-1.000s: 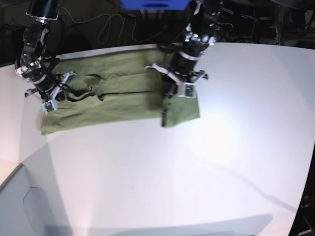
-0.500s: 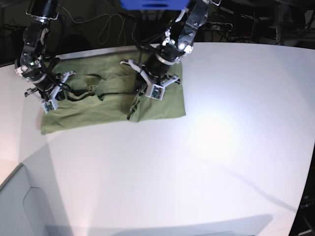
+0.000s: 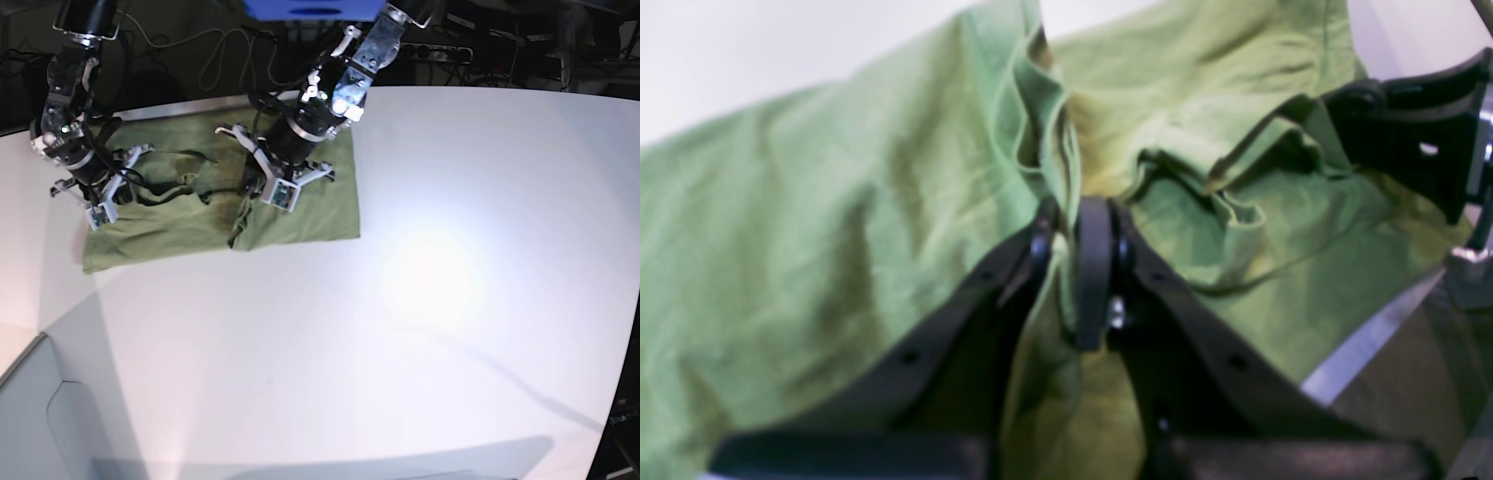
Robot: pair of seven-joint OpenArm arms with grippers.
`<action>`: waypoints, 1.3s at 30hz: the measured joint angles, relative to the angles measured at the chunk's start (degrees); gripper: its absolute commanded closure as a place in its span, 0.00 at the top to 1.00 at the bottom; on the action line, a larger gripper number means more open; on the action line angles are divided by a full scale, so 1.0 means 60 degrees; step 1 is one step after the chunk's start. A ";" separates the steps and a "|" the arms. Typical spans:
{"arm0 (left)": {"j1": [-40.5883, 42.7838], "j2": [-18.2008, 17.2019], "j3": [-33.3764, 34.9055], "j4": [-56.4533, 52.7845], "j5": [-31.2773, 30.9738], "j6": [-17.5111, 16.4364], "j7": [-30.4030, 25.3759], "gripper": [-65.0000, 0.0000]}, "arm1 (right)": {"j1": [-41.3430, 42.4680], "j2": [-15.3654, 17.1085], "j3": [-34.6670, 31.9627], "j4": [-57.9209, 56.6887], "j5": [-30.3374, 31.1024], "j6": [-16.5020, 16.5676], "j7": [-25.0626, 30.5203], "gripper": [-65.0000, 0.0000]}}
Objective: Fold the T-shirt properly
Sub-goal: 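Carry the strip end with the left gripper toward the right gripper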
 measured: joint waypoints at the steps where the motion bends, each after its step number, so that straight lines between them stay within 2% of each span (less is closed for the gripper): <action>1: -0.0040 0.0004 0.0000 0.0000 -0.0025 0.0000 0.0000 0.00 | 0.0000 0.0000 0.0000 0.0000 0.0000 0.0000 0.0000 0.00; 8: -0.0102 0.0219 0.0036 0.0000 -0.0018 0.0000 0.0004 0.00 | 0.0000 0.0004 0.0000 0.0000 0.0000 0.0000 0.0000 0.00; 20: -0.0211 0.0219 0.0044 -0.0379 -0.0025 -0.0004 -0.0004 0.00 | 0.0000 0.0029 0.0000 0.0000 0.0000 0.0000 -0.0004 0.00; 27: -0.0233 0.0178 0.0739 -0.0397 -0.0055 -0.0044 0.0073 0.00 | 0.0000 0.0022 0.0000 0.0000 0.0000 0.0000 0.0000 0.00; 31: -0.0233 0.0193 0.0667 -0.0397 -0.0058 -0.0033 0.0058 0.14 | 0.0000 0.0022 0.0000 0.0000 0.0000 0.0000 -0.0004 0.00; 39: -0.0393 0.0197 0.0707 -0.0412 -0.0058 -0.0036 0.0066 0.15 | 0.0000 0.0022 0.0000 0.0000 0.0000 0.0000 -0.0004 0.00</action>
